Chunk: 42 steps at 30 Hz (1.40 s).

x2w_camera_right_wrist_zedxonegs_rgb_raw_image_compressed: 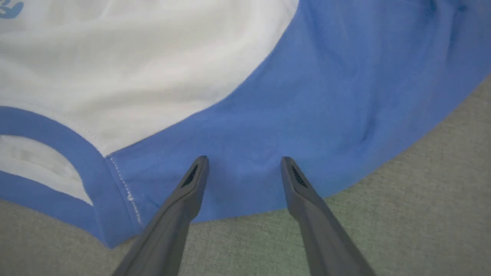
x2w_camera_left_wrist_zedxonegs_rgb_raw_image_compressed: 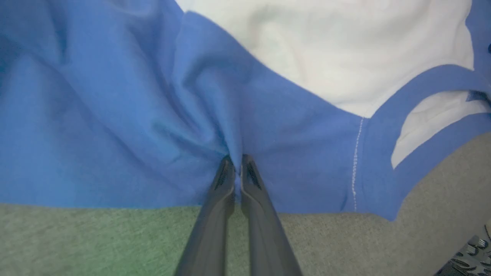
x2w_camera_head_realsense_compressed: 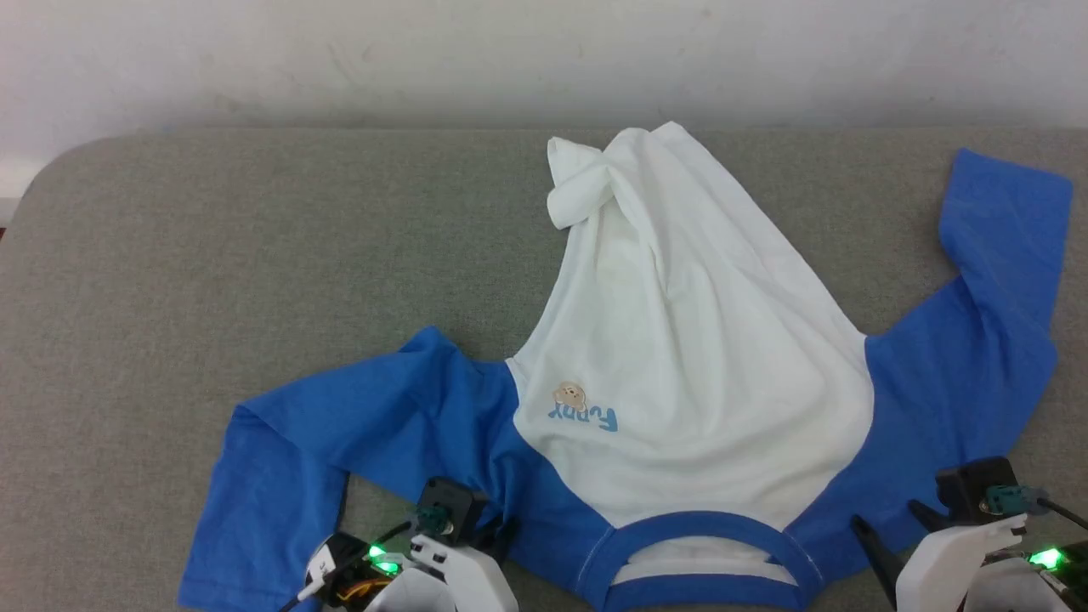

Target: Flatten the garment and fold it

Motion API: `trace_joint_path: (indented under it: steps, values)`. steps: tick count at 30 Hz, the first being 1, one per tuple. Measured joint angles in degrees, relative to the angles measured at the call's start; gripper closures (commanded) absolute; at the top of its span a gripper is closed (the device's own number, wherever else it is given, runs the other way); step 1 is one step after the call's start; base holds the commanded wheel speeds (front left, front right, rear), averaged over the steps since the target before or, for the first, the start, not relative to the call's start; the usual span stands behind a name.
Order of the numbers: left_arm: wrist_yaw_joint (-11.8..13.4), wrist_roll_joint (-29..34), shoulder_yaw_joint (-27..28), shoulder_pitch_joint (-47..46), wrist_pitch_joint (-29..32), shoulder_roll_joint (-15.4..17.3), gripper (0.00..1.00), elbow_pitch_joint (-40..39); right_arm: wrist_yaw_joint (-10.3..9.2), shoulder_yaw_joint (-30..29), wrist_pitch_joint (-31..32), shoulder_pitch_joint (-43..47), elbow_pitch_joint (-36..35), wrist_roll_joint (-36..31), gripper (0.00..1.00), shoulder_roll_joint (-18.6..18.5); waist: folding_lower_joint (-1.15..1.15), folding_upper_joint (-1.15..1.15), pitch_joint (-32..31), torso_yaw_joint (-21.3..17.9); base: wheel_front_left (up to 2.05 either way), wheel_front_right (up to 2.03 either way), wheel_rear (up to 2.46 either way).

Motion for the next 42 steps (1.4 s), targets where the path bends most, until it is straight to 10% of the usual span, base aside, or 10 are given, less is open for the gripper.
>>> trace_joint_path:
  steps: [18, 20, 42]
  values:
    - [0.5, 0.1, -1.1, 1.1, -1.7, 1.3, 1.00, -4.6, -0.09, 4.5, 4.8, -3.4, 5.2, 0.8, 0.00, -4.3, -0.01, 0.00, 0.6, 2.5, 0.00, 0.00, 0.00]
    - [0.5, 0.1, -1.2, 1.1, -1.7, 1.4, 1.00, -4.6, -0.14, 5.6, 5.5, -3.9, 5.6, 1.6, 1.00, -5.1, -0.01, 0.00, 0.8, 2.6, 0.00, 0.00, 0.00]
    - [-0.6, 0.1, 1.3, -0.2, -2.4, 7.8, 1.00, -16.1, -0.07, 3.8, 4.4, -6.3, -11.6, 15.4, 1.00, -12.2, -0.01, -0.02, -6.0, 0.1, 0.00, 0.00, 0.00]
